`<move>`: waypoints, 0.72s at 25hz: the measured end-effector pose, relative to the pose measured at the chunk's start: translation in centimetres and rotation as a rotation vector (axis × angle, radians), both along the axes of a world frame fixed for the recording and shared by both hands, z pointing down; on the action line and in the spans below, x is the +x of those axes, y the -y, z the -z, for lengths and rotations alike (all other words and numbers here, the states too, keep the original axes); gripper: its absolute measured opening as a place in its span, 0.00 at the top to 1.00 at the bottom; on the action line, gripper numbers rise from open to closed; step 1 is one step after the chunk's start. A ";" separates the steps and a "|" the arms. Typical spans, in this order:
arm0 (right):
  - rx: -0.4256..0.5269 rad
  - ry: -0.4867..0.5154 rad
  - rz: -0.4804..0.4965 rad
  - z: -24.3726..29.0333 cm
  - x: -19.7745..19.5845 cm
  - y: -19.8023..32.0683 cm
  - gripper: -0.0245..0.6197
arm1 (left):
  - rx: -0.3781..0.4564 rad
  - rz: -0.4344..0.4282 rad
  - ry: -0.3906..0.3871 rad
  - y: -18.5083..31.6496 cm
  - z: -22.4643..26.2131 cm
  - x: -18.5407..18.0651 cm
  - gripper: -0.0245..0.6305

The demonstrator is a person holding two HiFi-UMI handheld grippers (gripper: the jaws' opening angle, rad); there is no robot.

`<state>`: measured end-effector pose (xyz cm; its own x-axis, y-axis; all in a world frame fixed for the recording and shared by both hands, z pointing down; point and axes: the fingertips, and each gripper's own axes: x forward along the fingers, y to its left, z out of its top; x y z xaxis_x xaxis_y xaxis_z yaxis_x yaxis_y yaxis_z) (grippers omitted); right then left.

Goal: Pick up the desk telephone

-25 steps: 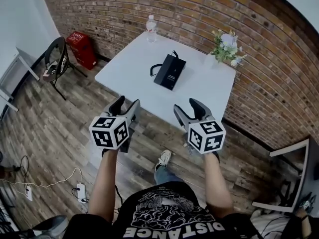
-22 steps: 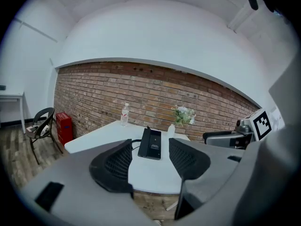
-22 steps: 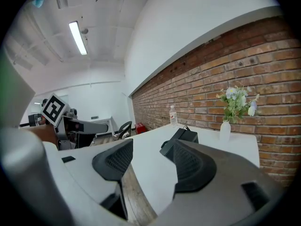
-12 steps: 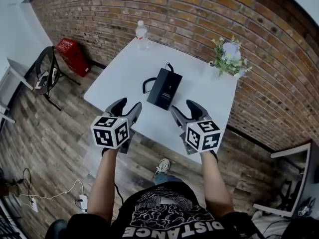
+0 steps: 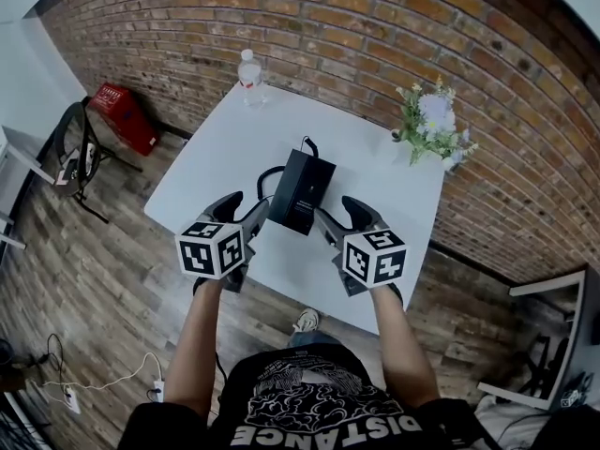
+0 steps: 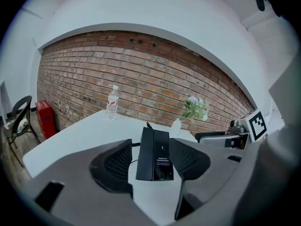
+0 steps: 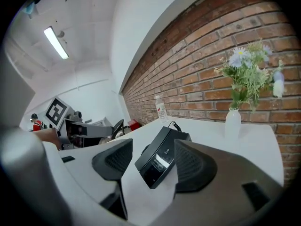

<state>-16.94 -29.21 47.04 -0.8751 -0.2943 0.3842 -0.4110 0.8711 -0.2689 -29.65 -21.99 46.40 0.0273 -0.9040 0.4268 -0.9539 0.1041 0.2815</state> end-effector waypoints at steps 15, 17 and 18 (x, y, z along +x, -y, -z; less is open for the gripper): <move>-0.086 -0.065 -0.086 -5.1 -2.0 2.7 0.55 | -0.094 -0.219 -0.171 5.7 -5.3 -1.0 0.59; -0.095 -0.077 -0.108 -5.9 -2.7 3.1 0.55 | -0.112 -0.261 -0.194 6.4 -6.2 -1.3 0.59; -0.104 -0.078 -0.119 -6.2 -3.0 3.2 0.55 | -0.122 -0.281 -0.206 6.7 -6.7 -1.4 0.59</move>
<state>-19.97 -32.43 53.25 -0.8026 -0.3491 0.4836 -0.5327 0.7843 -0.3179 -31.03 -28.71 53.13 0.3636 -0.7917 0.4909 -0.8747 -0.1088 0.4724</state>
